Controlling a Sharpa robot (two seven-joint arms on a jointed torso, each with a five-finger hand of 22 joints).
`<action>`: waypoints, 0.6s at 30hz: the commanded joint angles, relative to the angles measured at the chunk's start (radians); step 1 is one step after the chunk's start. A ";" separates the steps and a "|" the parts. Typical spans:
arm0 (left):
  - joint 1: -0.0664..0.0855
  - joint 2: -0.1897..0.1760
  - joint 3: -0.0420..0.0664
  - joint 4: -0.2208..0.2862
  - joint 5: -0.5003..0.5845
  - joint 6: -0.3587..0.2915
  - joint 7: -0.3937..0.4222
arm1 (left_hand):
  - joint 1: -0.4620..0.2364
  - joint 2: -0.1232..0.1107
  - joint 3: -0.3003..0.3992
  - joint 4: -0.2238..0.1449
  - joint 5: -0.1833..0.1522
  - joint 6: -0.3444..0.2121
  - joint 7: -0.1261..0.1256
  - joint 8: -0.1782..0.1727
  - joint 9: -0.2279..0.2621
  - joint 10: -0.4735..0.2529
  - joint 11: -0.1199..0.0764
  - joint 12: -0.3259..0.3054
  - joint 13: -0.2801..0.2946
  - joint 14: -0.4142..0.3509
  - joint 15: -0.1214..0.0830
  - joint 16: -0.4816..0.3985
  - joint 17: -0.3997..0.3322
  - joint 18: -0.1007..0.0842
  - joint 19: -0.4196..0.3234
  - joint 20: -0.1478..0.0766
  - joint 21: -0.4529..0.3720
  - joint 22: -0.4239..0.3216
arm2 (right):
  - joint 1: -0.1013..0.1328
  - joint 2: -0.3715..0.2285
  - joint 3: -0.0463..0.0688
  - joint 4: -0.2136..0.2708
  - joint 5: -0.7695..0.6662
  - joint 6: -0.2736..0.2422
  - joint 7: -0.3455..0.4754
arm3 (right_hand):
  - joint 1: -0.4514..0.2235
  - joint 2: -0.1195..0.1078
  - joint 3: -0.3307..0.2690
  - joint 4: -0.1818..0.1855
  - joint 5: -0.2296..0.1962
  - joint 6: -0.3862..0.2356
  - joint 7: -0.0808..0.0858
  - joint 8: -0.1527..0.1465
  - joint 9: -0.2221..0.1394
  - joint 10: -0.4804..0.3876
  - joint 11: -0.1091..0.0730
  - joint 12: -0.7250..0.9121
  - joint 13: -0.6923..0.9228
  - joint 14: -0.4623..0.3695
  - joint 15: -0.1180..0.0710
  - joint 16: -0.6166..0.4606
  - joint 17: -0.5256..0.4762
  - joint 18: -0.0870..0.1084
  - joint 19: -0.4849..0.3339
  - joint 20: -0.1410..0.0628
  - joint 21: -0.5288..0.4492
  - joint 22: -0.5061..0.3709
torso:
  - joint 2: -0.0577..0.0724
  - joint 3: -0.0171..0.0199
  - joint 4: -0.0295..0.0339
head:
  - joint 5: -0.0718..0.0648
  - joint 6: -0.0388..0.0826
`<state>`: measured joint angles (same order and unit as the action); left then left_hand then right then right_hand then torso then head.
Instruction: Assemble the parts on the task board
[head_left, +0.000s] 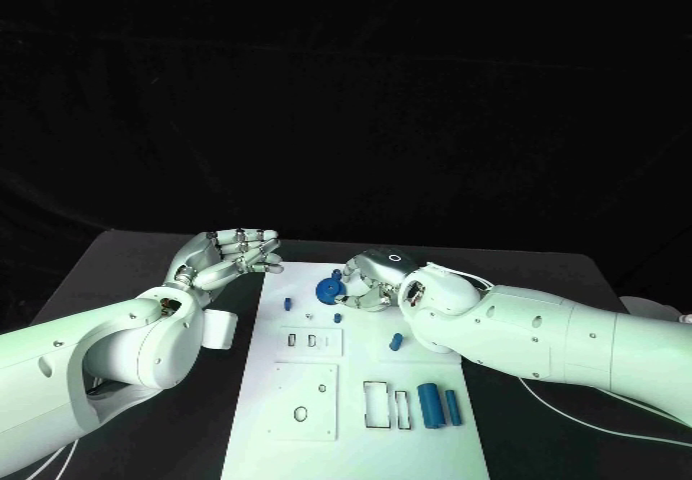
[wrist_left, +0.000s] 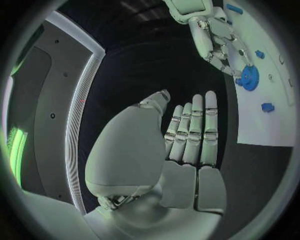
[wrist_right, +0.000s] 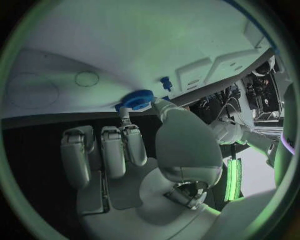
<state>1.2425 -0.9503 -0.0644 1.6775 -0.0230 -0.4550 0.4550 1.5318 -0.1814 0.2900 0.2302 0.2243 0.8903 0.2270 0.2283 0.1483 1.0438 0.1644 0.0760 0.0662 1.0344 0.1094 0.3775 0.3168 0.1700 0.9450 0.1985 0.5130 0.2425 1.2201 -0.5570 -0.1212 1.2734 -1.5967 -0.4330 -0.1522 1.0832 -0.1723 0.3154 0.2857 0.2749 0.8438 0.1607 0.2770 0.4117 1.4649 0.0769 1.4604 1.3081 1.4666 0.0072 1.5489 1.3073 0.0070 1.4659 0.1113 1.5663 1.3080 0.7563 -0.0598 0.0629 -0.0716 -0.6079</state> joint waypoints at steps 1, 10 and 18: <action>0.002 -0.001 0.001 0.000 0.002 0.014 0.003 | 0.011 -0.002 -0.001 -0.005 -0.004 -0.004 -0.001 -0.006 -0.001 -0.002 0.004 -0.004 0.001 -0.006 0.000 -0.006 0.001 0.007 -0.009 -0.001 0.004 0.001 | 0.007 -0.043 0.003 0.041 0.026 -0.079 0.011 | 0.008 0.002 0.009 -0.003 0.007 0.005 -0.003 -0.007 -0.001 0.013 -0.001 0.003 0.150 0.092 -0.001 0.007 0.203 -0.007 0.105 0.003 0.004 0.263 | -0.001 0.0013 -0.0043 | -0.001 0.005; 0.002 -0.004 0.001 0.000 0.002 0.017 0.002 | 0.011 -0.001 0.000 -0.006 -0.004 -0.004 0.000 -0.007 -0.001 -0.002 0.004 -0.004 0.001 -0.007 0.000 -0.007 0.002 0.007 -0.010 -0.001 0.006 0.002 | 0.045 -0.227 0.008 0.151 0.291 -0.041 0.166 | 0.141 -0.015 0.057 -0.082 -0.022 0.015 -0.001 -0.024 -0.003 0.017 -0.001 0.006 0.155 0.090 -0.002 0.005 0.196 -0.007 0.105 0.001 0.004 0.263 | -0.007 0.0086 -0.0200 | -0.009 0.009; 0.002 -0.003 0.001 0.000 0.002 0.026 0.003 | 0.012 -0.001 0.000 -0.007 -0.004 -0.004 -0.001 -0.007 -0.001 -0.002 0.004 -0.004 0.001 -0.007 0.000 -0.007 0.002 0.007 -0.011 -0.001 0.007 0.003 | 0.051 -0.350 0.008 0.153 0.420 0.043 0.277 | 0.209 -0.055 0.071 -0.145 -0.045 0.008 0.004 -0.049 -0.010 0.011 0.004 -0.001 0.149 0.091 0.000 0.006 0.201 -0.007 0.105 0.003 0.004 0.263 | -0.009 0.0164 -0.0298 | -0.015 0.007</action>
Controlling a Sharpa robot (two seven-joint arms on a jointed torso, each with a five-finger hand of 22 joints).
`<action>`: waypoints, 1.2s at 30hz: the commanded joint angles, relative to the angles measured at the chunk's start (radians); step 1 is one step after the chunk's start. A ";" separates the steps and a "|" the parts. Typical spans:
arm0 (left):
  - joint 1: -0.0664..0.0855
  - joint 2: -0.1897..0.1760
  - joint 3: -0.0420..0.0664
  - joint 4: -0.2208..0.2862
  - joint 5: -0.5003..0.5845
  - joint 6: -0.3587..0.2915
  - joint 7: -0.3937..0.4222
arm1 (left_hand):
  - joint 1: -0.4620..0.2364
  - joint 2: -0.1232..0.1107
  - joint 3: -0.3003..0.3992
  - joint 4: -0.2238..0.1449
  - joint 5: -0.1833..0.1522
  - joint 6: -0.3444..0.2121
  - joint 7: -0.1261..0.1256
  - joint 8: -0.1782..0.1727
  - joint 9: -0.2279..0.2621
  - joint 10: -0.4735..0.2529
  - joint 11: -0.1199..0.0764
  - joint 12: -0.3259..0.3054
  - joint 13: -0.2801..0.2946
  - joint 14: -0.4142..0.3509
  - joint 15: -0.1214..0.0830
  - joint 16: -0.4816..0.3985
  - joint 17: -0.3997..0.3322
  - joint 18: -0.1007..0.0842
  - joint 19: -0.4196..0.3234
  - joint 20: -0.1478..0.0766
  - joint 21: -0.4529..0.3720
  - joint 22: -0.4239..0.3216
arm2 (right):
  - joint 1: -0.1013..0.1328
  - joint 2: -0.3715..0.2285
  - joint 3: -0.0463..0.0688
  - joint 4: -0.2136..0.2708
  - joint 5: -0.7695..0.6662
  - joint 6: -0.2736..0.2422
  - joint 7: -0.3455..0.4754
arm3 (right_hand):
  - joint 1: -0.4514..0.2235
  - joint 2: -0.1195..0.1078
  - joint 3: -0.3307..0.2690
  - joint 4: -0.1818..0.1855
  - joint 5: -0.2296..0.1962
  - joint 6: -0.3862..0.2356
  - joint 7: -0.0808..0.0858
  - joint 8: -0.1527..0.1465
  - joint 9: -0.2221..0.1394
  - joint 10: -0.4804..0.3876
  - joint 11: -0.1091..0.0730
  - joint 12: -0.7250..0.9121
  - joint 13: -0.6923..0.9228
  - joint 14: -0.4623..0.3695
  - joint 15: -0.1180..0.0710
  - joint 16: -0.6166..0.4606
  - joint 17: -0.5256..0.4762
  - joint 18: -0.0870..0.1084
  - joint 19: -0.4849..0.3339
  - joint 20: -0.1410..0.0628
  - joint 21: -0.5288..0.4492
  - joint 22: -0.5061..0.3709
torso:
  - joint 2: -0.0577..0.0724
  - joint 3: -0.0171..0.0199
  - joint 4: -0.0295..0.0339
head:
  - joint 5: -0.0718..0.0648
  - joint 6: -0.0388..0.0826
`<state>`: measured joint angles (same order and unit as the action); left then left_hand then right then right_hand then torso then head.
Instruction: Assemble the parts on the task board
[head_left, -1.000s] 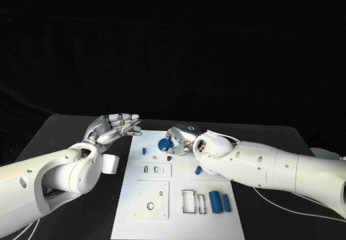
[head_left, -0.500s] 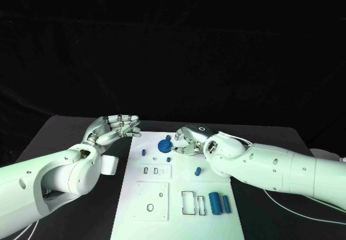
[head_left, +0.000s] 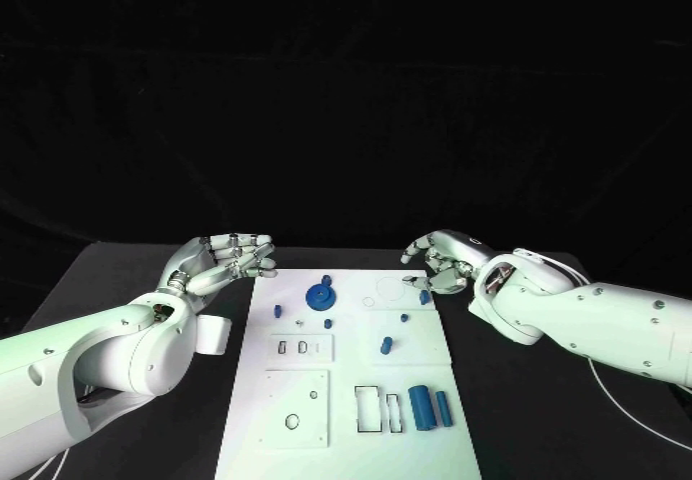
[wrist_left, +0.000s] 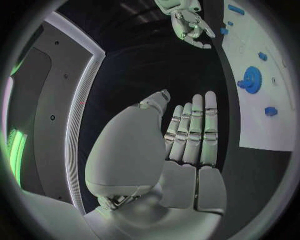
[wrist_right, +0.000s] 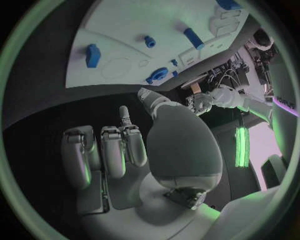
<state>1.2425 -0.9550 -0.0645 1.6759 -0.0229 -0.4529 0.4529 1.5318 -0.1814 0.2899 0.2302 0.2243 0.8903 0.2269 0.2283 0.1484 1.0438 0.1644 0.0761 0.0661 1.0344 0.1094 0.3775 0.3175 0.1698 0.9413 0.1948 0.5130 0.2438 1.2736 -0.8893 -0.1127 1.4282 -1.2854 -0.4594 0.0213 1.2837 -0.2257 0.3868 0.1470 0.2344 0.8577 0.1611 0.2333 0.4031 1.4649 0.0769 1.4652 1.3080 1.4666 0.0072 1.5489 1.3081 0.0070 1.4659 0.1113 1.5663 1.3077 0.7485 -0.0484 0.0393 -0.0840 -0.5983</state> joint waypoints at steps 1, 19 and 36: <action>0.002 0.002 0.001 0.002 0.002 0.025 0.005 | 0.012 -0.001 0.000 -0.007 -0.004 -0.004 -0.001 -0.007 -0.001 -0.002 0.004 -0.004 0.001 -0.007 0.000 -0.007 0.001 0.007 -0.007 0.002 0.007 0.002 | -0.004 -0.022 -0.001 -0.003 0.110 0.072 0.107 | 0.011 -0.003 -0.001 -0.009 -0.009 -0.009 0.005 -0.009 -0.002 0.010 0.005 -0.006 0.149 0.090 0.001 0.005 0.200 -0.007 0.105 0.004 0.004 0.263 | -0.001 0.0057 -0.0067 | -0.003 -0.003; 0.001 0.005 0.000 -0.005 0.002 0.032 0.006 | 0.012 -0.001 0.001 -0.007 -0.004 -0.004 -0.001 -0.007 -0.001 -0.001 0.004 -0.004 0.001 -0.007 0.000 -0.007 0.002 0.007 -0.008 0.002 0.007 0.002 | -0.041 -0.053 -0.002 -0.091 0.122 0.131 0.151 | 0.046 -0.003 0.009 -0.037 -0.022 -0.020 0.008 -0.032 -0.007 0.005 0.007 -0.012 0.144 0.092 0.004 0.007 0.205 -0.007 0.105 0.007 0.004 0.263 | 0.003 0.0044 0.0040 | -0.012 -0.013; 0.001 0.004 0.000 -0.006 0.002 0.033 0.005 | 0.012 -0.001 0.001 -0.007 -0.004 -0.004 -0.001 -0.007 -0.001 -0.001 0.004 -0.004 0.001 -0.007 0.000 -0.007 0.002 0.007 -0.008 0.002 0.007 0.002 | -0.066 -0.013 -0.005 -0.136 0.096 0.138 0.128 | 0.047 0.005 0.014 -0.038 -0.020 -0.008 0.009 -0.031 -0.005 0.009 0.009 -0.007 0.148 0.092 0.006 0.008 0.209 -0.007 0.105 0.008 0.004 0.263 | 0.001 0.0044 0.0015 | -0.004 -0.024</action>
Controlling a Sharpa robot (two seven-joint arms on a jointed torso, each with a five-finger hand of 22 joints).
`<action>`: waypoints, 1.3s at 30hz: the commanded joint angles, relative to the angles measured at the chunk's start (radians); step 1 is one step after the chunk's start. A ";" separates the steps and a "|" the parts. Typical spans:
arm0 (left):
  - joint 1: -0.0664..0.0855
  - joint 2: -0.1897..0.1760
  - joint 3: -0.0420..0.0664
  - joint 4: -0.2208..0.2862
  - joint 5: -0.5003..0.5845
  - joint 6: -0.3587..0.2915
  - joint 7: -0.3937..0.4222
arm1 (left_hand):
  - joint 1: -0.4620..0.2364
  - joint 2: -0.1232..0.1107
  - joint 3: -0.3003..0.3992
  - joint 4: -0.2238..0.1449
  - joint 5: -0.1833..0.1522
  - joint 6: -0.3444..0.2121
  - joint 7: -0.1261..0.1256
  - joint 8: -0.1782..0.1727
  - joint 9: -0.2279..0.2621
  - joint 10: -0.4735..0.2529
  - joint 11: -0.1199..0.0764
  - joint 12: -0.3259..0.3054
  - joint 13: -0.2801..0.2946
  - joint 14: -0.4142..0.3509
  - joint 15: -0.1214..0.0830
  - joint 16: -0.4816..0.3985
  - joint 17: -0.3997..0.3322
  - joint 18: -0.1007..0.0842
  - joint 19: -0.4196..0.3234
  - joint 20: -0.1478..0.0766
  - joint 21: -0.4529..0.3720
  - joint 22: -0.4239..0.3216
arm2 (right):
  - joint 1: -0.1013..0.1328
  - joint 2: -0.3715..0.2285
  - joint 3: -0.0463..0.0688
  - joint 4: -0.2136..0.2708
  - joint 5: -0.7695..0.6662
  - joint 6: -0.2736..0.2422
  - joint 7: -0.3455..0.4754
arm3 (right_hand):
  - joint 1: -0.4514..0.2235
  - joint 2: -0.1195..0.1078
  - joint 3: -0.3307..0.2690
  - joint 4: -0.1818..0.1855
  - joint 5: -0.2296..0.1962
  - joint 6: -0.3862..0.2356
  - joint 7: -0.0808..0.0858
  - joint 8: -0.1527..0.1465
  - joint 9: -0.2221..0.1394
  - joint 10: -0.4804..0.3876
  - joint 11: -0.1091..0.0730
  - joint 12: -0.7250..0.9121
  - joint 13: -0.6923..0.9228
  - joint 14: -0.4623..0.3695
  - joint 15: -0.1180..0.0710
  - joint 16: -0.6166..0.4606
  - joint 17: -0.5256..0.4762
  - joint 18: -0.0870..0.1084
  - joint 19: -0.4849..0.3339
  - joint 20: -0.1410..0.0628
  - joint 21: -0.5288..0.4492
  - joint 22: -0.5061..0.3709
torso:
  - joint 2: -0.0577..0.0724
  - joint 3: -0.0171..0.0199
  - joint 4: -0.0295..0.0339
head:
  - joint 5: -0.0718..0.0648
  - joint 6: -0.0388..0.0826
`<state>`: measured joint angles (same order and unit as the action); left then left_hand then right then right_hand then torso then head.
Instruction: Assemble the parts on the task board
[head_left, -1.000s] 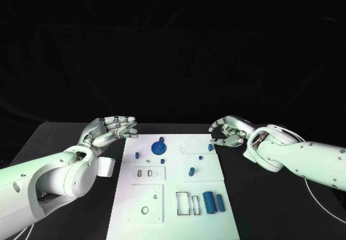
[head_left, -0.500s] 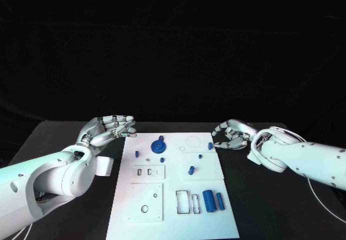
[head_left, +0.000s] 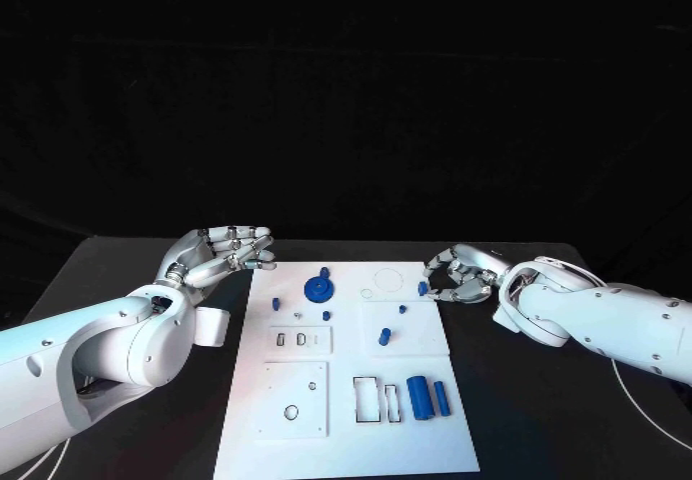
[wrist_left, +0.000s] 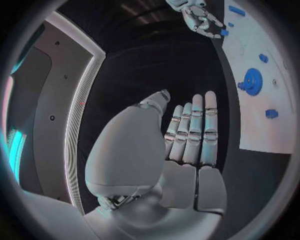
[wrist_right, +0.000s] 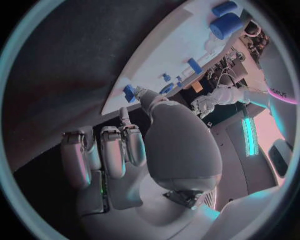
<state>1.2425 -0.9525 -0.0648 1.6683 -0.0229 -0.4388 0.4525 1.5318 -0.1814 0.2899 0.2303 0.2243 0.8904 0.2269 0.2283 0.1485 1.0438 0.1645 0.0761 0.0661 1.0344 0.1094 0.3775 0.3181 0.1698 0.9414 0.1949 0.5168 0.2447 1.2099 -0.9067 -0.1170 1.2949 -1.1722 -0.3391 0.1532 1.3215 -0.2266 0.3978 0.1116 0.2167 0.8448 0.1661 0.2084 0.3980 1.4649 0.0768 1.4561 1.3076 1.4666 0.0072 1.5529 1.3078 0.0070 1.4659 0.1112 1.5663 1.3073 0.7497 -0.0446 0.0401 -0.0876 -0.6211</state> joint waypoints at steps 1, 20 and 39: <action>0.001 0.001 0.001 0.001 0.002 0.019 0.006 | 0.012 -0.001 0.001 -0.007 -0.004 -0.004 -0.001 -0.007 -0.001 -0.001 0.004 -0.004 0.001 -0.007 0.000 -0.007 0.001 0.007 -0.008 0.002 0.004 0.001 | -0.002 0.007 0.000 -0.005 -0.018 0.017 -0.005 | 0.008 0.007 0.005 -0.002 -0.002 0.009 0.004 -0.005 0.001 0.010 0.009 0.003 0.150 0.092 0.006 0.004 0.210 -0.007 0.105 0.008 0.004 0.263 | 0.000 0.0006 0.0011 | -0.001 -0.002; 0.001 0.003 0.001 -0.002 0.001 0.020 0.003 | 0.012 -0.001 0.001 -0.007 -0.004 -0.004 -0.001 -0.007 -0.001 -0.001 0.004 -0.004 0.001 -0.007 0.000 -0.007 0.001 0.007 -0.008 0.002 0.004 0.001 | -0.015 0.046 -0.001 -0.034 -0.019 0.009 -0.017 | 0.001 0.035 0.035 -0.002 -0.025 0.075 -0.005 0.009 0.007 0.027 0.001 0.022 0.168 0.093 -0.001 0.005 0.214 -0.007 0.105 0.005 0.004 0.263 | 0.000 0.0012 -0.0007 | 0.005 -0.007; 0.001 0.002 0.001 -0.003 0.001 0.020 -0.001 | 0.012 -0.001 0.002 -0.010 -0.004 -0.002 -0.002 -0.006 0.000 0.002 0.003 -0.004 0.002 -0.007 -0.001 -0.007 0.003 0.007 -0.011 0.002 0.009 0.004 | -0.016 0.049 -0.001 -0.029 -0.020 -0.093 -0.008 | 0.005 0.093 0.100 -0.022 -0.063 0.174 -0.057 0.075 0.040 0.034 -0.045 0.025 0.174 0.094 -0.039 0.005 0.214 -0.007 0.105 -0.030 0.004 0.263 | -0.001 0.0022 -0.0005 | 0.008 -0.009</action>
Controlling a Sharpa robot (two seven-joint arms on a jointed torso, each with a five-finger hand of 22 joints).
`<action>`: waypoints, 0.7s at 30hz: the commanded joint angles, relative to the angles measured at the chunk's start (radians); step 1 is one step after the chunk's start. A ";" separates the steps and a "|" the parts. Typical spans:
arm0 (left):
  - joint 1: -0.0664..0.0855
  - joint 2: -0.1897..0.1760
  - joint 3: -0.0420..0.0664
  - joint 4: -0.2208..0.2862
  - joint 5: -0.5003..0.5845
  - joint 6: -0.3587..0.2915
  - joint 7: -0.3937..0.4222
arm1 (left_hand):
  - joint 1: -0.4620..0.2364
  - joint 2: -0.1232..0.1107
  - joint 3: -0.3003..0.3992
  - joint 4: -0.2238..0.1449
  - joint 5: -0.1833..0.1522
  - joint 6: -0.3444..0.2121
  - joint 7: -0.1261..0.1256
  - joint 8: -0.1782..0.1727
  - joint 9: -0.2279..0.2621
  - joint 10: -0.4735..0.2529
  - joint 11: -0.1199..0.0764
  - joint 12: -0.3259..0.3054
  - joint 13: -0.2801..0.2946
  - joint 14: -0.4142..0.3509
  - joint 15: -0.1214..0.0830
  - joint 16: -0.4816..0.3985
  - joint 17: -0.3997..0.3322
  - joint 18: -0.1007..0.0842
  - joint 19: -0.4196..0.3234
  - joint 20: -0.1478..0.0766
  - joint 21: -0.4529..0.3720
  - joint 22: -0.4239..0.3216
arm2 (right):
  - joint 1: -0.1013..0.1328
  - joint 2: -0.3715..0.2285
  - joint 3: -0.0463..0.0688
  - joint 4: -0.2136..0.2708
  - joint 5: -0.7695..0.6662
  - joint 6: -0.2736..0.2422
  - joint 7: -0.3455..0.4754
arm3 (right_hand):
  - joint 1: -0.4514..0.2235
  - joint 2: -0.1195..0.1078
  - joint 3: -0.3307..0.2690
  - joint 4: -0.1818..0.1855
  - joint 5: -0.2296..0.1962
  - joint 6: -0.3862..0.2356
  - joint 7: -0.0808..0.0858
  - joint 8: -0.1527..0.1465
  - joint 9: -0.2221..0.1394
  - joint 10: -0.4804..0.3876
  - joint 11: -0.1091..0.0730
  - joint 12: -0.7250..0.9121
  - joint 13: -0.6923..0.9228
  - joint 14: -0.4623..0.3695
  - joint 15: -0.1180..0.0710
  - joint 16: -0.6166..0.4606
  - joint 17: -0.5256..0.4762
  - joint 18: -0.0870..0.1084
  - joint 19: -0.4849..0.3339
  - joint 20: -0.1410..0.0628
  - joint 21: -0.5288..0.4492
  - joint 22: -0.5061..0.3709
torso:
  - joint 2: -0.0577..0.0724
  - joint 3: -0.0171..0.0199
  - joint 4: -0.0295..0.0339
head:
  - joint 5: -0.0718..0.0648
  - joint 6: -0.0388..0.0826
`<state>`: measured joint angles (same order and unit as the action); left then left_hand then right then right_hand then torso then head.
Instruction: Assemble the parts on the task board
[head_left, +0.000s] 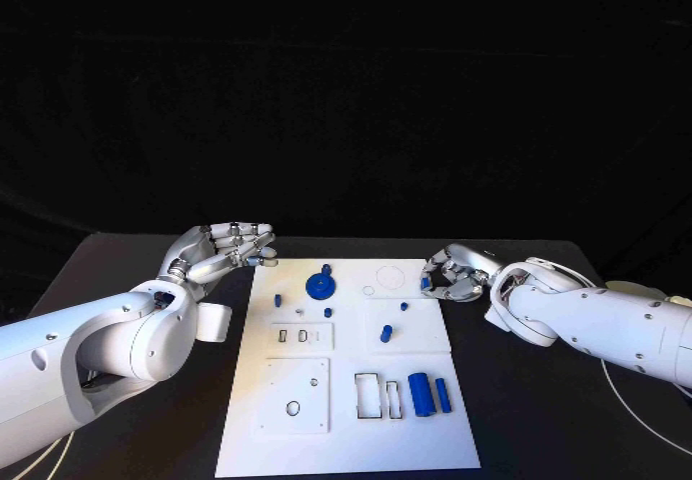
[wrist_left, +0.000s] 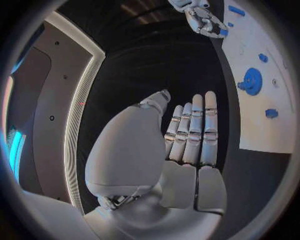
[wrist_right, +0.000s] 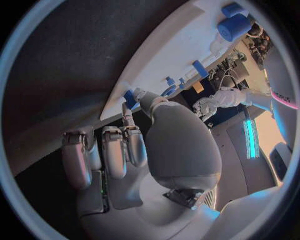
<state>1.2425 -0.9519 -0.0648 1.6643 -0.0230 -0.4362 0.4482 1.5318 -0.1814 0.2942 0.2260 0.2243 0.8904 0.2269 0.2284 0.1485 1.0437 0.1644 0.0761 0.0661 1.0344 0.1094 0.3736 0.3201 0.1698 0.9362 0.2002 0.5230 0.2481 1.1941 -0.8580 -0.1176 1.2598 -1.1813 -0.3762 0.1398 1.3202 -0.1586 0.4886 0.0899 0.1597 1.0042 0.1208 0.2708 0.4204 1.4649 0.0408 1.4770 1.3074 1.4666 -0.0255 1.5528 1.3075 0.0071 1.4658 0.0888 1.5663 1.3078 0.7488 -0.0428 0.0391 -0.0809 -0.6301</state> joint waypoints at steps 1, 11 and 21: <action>0.001 0.002 0.001 0.001 0.001 0.017 0.003 | 0.012 -0.001 -0.002 -0.005 -0.004 -0.002 -0.002 -0.006 -0.001 0.002 0.003 -0.004 0.002 -0.007 -0.001 -0.003 0.001 0.007 -0.006 -0.003 0.003 0.001 | -0.001 0.000 0.000 0.011 -0.011 -0.067 0.005 | 0.007 0.026 0.010 -0.001 -0.005 0.015 -0.013 0.013 0.018 0.034 -0.009 0.005 0.174 0.094 -0.007 0.005 0.215 -0.007 0.105 -0.008 0.004 0.263 | 0.000 0.0003 0.0000 | 0.002 0.000; 0.001 0.002 0.001 -0.006 0.001 0.017 0.003 | 0.011 -0.001 -0.002 -0.005 -0.004 -0.002 -0.002 -0.007 -0.001 0.001 0.003 -0.005 0.002 -0.007 -0.001 -0.003 0.001 0.007 -0.007 -0.003 0.003 0.001 | 0.004 -0.011 0.001 0.121 -0.038 -0.124 -0.104 | 0.007 0.031 0.022 -0.013 -0.004 0.017 -0.019 0.028 0.028 0.032 -0.015 0.001 0.171 0.093 -0.012 0.004 0.211 -0.007 0.105 -0.014 0.004 0.263 | -0.004 -0.0013 -0.0018 | 0.010 -0.002; 0.001 0.012 0.001 -0.029 0.001 0.019 0.001 | 0.012 -0.001 -0.001 -0.006 -0.004 -0.002 -0.002 -0.007 -0.001 0.002 0.003 -0.005 0.002 -0.007 -0.001 -0.004 0.001 0.007 -0.007 -0.003 0.004 0.002 | 0.011 0.040 0.001 0.314 -0.168 -0.163 -0.304 | 0.000 0.029 0.026 -0.015 0.003 0.016 -0.020 0.033 0.033 0.030 -0.017 -0.002 0.169 0.091 -0.014 0.001 0.204 -0.007 0.105 -0.016 0.004 0.263 | -0.013 -0.0023 -0.0059 | 0.039 -0.020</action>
<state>1.2425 -0.9438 -0.0649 1.6384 -0.0230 -0.4353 0.4456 1.5318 -0.1814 0.2941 0.2261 0.2243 0.8904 0.2269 0.2284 0.1486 1.0437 0.1645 0.0762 0.0661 1.0344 0.1094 0.3736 0.3199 0.1699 0.9326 0.1965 0.5230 0.2492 1.2054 -0.8262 -0.1161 1.5569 -1.2624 -0.5079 -0.0565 1.3253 -0.1353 0.5097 0.0771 0.1613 1.0003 0.1170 0.2707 0.4195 1.4668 0.0285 1.4769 1.3073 1.4666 -0.0326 1.5528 1.3074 0.0069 1.4660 0.0786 1.5663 1.3075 0.7396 -0.0445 0.0345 -0.0498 -0.6453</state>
